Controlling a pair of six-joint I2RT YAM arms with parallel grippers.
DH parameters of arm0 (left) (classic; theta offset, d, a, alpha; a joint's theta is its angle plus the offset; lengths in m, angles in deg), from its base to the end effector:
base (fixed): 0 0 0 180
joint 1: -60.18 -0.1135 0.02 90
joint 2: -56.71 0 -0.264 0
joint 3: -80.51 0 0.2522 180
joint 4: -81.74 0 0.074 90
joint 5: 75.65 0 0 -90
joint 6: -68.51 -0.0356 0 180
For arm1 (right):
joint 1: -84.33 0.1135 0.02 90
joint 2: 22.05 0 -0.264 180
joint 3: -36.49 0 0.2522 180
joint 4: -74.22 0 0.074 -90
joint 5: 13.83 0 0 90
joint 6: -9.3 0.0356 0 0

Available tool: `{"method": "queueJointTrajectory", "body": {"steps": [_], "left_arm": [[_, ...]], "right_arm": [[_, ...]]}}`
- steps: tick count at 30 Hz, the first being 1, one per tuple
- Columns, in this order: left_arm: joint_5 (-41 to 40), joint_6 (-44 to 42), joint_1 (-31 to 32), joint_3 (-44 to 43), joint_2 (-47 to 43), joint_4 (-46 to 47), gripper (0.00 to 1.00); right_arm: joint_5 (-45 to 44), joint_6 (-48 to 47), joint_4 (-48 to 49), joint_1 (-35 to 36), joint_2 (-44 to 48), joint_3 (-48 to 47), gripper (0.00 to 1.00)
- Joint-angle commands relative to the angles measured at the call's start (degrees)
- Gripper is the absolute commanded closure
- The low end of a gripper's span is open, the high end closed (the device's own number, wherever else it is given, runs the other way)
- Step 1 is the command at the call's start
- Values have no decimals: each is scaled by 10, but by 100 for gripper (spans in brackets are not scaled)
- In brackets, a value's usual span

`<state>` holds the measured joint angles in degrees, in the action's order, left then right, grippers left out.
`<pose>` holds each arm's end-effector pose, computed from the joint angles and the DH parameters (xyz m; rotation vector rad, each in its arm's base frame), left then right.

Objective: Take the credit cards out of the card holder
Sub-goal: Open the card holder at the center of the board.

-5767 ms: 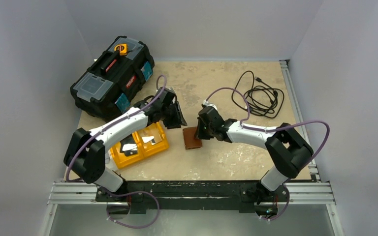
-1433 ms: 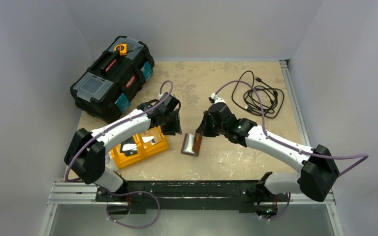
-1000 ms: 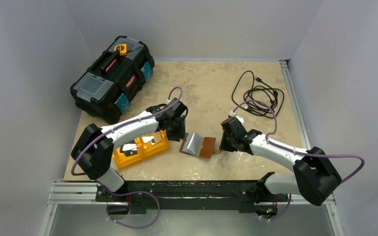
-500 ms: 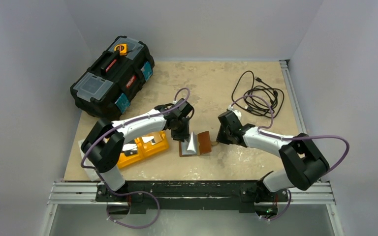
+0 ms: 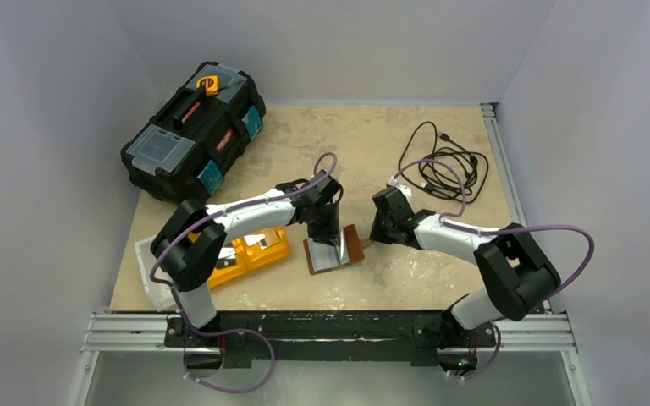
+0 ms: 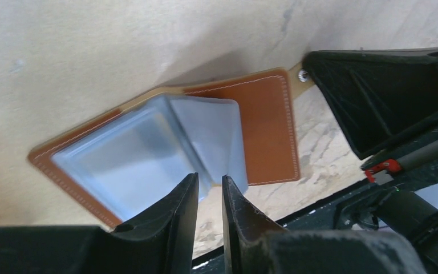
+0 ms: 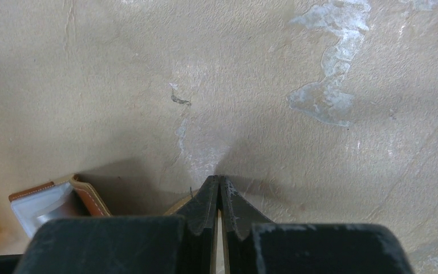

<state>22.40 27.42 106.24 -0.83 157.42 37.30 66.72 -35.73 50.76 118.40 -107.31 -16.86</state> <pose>0.2429 -0.2592 0.1912 -0.0244 2.8685 -0.6282 0.2305 0.1488 0.1535 0.3079 2.5347 0.3436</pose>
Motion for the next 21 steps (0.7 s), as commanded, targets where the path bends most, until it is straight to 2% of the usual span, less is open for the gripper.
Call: {"method": "queueJointTrajectory", "body": {"steps": [1, 4, 13, 18, 21], "left_arm": [[49, 20, 9, -38, 28, 46, 79], [60, 27, 10, -49, 50, 54, 78], [57, 31, 10, -74, 95, 39, 71], [60, 25, 10, -78, 94, 36, 64], [55, 21, 6, -78, 81, 33, 60]], "right_arm": [[-20, -21, -43, -3, 2, -11, 100], [-24, -28, -56, -2, 23, -17, 99], [-17, -38, -109, 8, 132, -39, 68], [13, -19, -84, 56, 149, -37, 66], [42, -3, -44, 81, 139, -30, 73]]}}
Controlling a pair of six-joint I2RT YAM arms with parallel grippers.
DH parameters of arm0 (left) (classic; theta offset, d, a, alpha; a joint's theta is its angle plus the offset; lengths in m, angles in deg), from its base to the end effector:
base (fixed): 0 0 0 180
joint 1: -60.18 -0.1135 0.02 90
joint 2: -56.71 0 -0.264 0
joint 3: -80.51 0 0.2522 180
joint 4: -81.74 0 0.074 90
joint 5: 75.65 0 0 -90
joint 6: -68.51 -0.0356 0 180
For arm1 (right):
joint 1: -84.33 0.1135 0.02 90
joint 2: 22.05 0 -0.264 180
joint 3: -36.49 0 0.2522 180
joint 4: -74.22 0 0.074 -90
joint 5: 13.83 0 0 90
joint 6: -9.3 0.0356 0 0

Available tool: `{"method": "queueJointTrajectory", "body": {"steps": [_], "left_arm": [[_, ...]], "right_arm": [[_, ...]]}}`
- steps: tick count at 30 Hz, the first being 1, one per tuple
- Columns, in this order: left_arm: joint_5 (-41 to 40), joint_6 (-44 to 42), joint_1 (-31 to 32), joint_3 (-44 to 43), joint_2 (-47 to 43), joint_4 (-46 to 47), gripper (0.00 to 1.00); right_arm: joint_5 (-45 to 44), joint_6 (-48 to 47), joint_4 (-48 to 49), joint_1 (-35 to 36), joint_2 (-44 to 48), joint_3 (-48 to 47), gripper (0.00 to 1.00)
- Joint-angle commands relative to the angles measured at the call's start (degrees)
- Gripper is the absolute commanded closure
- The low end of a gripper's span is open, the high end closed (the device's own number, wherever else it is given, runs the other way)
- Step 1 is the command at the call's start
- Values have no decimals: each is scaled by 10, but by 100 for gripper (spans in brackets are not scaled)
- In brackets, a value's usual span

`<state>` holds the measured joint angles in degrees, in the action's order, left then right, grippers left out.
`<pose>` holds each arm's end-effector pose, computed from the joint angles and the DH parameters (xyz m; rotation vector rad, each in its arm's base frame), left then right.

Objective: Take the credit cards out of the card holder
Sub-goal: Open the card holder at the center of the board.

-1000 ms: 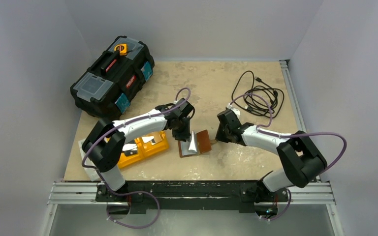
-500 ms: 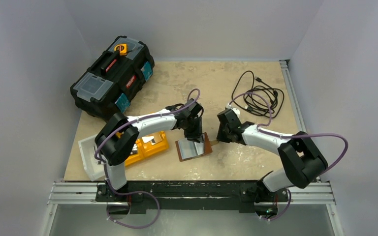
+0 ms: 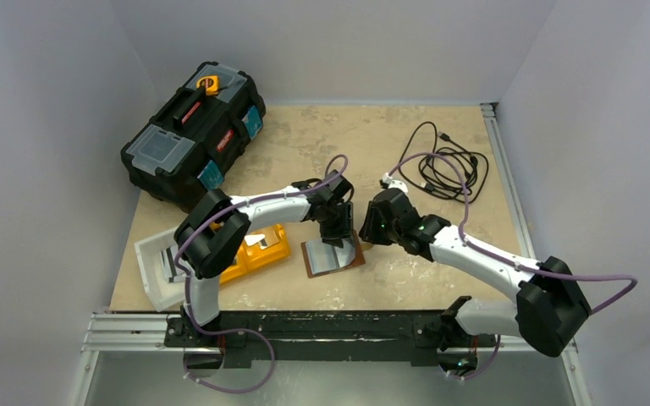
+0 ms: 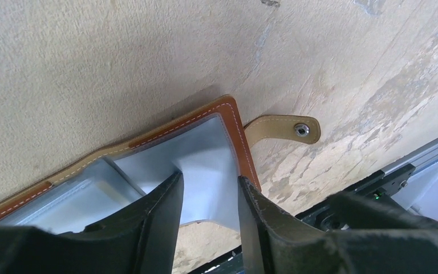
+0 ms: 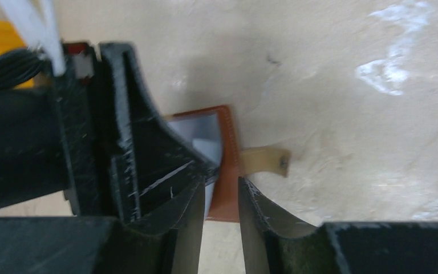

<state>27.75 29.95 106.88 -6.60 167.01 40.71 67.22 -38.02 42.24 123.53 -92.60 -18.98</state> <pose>0.2619 -0.2900 0.1640 -0.0425 2.9327 -0.7326 0.1972 0.1537 0.2169 0.1488 2.4312 0.4835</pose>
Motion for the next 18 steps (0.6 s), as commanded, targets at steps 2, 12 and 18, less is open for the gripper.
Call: {"method": "queueJointTrajectory", "body": {"steps": [2, 12, 18], "left_arm": [[4, -7, -4, -20, -22, -3, 58], [35, -24, -25, -25, -22, -4, 57], [46, -38, -29, -31, -31, -10, 59]], "right_arm": [[59, 30, 73, 38, -13, 0, 80], [88, 54, 149, 60, -33, 37, 94], [108, 77, 192, 61, -37, 85, 95]]}}
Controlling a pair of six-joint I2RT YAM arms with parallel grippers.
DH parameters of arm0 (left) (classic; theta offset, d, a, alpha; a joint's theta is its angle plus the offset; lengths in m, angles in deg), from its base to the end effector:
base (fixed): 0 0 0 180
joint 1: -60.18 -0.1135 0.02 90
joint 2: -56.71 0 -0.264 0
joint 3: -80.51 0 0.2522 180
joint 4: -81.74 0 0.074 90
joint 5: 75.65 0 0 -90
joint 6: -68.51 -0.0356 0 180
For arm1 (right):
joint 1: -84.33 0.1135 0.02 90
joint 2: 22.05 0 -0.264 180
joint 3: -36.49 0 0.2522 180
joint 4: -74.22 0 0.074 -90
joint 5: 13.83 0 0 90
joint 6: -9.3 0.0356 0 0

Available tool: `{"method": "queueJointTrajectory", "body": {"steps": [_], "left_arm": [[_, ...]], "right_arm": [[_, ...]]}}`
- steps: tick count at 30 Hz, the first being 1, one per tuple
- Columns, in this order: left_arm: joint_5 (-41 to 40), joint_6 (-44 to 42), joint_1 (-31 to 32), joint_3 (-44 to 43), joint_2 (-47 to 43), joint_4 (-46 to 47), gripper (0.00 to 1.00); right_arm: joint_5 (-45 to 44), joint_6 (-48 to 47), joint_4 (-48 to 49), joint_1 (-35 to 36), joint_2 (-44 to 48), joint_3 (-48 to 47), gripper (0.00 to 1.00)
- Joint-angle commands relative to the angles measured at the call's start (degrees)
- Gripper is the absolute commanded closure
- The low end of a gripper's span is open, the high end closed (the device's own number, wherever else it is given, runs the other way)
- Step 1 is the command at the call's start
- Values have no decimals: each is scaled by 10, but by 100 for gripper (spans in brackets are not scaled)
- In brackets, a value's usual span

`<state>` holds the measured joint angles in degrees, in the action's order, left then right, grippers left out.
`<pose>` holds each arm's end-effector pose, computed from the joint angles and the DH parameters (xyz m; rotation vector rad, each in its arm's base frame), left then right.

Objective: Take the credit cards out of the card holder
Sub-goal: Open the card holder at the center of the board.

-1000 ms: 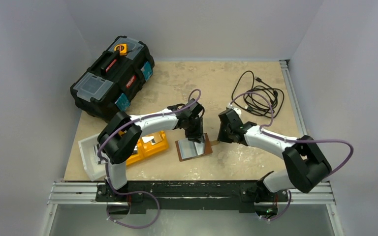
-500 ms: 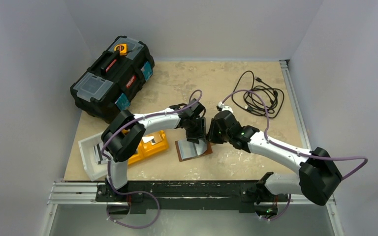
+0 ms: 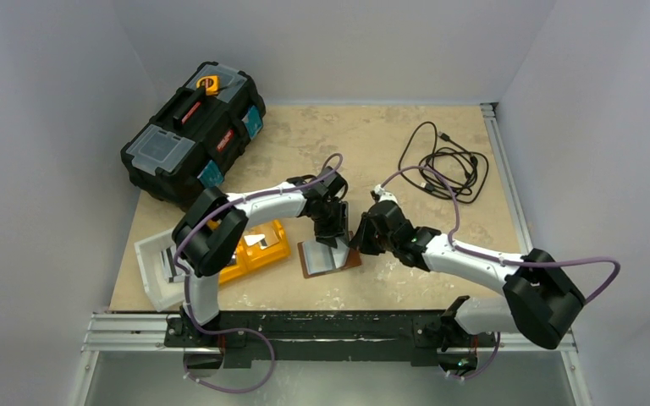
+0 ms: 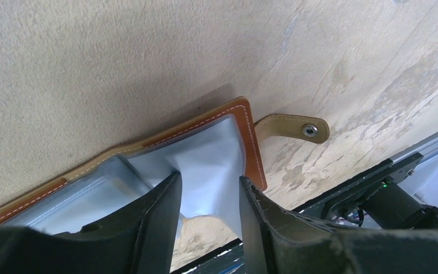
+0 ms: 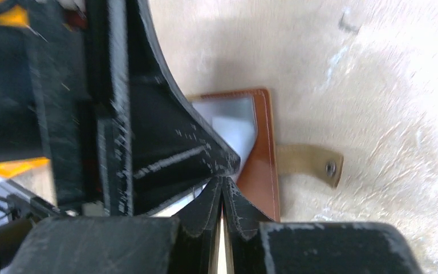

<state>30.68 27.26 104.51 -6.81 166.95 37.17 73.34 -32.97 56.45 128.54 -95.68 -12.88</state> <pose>0.2684 -0.2762 0.1631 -0.0300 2.9908 -0.7269 0.1854 0.1779 0.1898 0.1012 2.4242 0.7344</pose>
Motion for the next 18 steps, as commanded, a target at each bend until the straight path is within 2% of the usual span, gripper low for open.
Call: {"method": "queueJointTrajectory", "body": {"steps": [1, 10, 18], "left_arm": [[18, -13, -6, -28, -33, 24, 60], [8, -28, -6, -9, -87, 7, 59], [-127, -53, -24, 79, -183, -57, 61]], "right_arm": [[49, 30, 54, 11, -9, 26, 96], [43, 39, 60, 10, -22, 43, 96], [2, 33, -13, 10, 5, 35, 97]]}}
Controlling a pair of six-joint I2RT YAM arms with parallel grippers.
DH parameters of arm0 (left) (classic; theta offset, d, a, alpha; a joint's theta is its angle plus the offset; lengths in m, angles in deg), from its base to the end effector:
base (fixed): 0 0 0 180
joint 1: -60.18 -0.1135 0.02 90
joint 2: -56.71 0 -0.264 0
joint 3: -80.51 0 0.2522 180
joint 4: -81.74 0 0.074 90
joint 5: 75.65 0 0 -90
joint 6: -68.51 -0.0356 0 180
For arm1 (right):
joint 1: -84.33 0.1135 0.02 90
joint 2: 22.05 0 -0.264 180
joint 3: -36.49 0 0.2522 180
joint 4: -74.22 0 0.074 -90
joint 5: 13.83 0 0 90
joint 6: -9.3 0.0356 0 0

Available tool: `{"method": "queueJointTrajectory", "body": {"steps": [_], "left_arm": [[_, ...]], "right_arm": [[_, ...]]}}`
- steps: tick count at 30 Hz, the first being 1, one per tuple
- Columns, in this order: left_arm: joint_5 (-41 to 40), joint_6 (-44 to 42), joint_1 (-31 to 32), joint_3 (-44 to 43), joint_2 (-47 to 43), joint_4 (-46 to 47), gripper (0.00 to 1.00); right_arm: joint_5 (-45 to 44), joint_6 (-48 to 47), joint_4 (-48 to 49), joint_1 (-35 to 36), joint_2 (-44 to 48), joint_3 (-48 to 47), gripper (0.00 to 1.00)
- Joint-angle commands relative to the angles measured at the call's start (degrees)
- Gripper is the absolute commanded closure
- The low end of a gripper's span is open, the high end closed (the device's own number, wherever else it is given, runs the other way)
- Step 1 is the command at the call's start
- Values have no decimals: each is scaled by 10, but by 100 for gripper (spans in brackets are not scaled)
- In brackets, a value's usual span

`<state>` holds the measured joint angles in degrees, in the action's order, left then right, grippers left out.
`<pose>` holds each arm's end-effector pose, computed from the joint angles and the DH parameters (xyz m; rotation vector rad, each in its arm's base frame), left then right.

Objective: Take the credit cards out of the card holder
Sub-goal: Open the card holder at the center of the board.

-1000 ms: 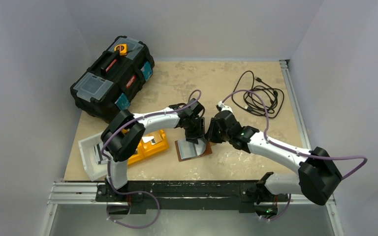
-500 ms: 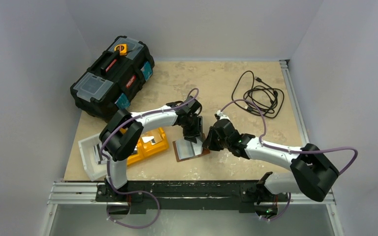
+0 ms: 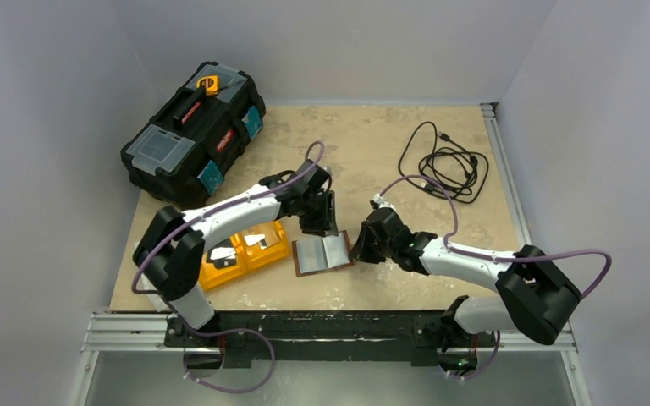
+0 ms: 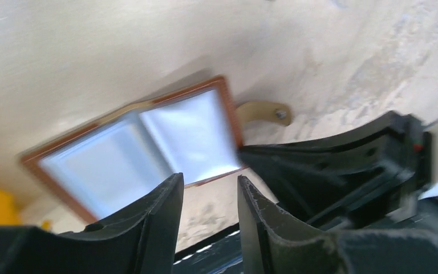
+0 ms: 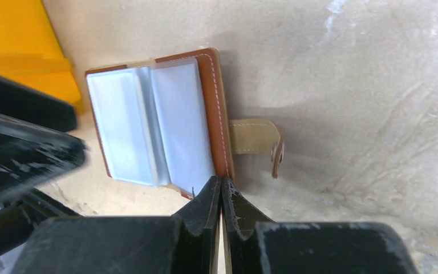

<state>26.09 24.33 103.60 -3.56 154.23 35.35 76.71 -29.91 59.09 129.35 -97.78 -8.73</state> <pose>0.2525 -0.2489 0.2224 0.0190 2.8160 -0.7388 0.1757 0.1763 0.1630 0.1221 2.5185 0.7707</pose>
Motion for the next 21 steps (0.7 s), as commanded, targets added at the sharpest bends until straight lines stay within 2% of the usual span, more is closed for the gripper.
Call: {"method": "queueJointTrajectory", "body": {"steps": [1, 10, 15, 21], "left_arm": [[-88, -25, -18, 62, -67, -38, 63], [-98, -30, -34, 118, -80, -19, 78], [-91, -27, -35, 106, -43, -10, 87], [-97, -20, -35, 108, -23, -7, 91]], "right_arm": [[-43, -2, -54, 2, 38, -11, 97], [-60, -42, -118, 19, 87, -117, 90], [-42, -43, -100, 53, 26, -165, 90], [-25, -46, -70, 62, -11, -173, 90]]}}
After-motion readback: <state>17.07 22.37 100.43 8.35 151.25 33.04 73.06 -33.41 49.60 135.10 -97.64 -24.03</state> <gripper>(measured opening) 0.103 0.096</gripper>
